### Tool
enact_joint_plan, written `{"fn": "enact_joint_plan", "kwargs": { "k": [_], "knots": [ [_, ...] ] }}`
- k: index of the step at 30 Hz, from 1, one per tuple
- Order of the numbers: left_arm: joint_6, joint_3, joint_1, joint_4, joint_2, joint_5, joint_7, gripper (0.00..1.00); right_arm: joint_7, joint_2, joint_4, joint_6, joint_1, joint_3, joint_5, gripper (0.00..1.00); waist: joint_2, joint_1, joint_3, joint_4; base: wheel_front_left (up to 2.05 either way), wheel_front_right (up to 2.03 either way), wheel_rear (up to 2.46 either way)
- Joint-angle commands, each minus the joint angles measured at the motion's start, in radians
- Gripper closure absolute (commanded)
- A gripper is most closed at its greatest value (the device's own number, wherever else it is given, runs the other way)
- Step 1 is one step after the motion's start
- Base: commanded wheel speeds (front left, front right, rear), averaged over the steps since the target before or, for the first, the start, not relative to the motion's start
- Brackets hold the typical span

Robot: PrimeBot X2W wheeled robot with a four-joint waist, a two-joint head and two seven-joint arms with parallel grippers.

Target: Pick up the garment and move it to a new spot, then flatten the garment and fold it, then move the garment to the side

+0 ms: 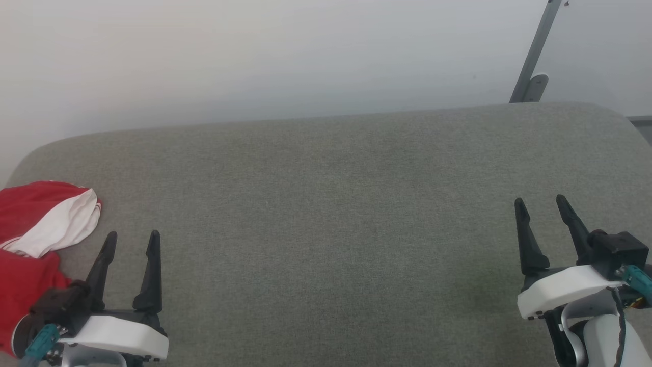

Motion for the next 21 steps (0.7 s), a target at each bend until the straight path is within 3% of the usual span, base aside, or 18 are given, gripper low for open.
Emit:
{"fn": "enact_joint_plan", "kwargs": {
  "k": [1, 21],
  "knots": [
    [-0.003, 0.000, 0.010, -0.005, 0.005, 0.024, -0.008, 0.00, -0.011, -0.003, -0.002, 0.000, -0.006, 0.002, -0.015, 0.00, 0.0000, 0.0000, 0.000, -0.001, 0.00, 0.00, 0.00],
    [-0.012, 0.008, 0.010, 0.006, 0.001, 0.000, -0.008, 0.00, -0.012, -0.004, -0.002, 0.000, -0.002, 0.001, -0.004, 0.00, 0.0000, 0.0000, 0.006, -0.003, 0.00, 0.00, 0.00]
  ]
}}
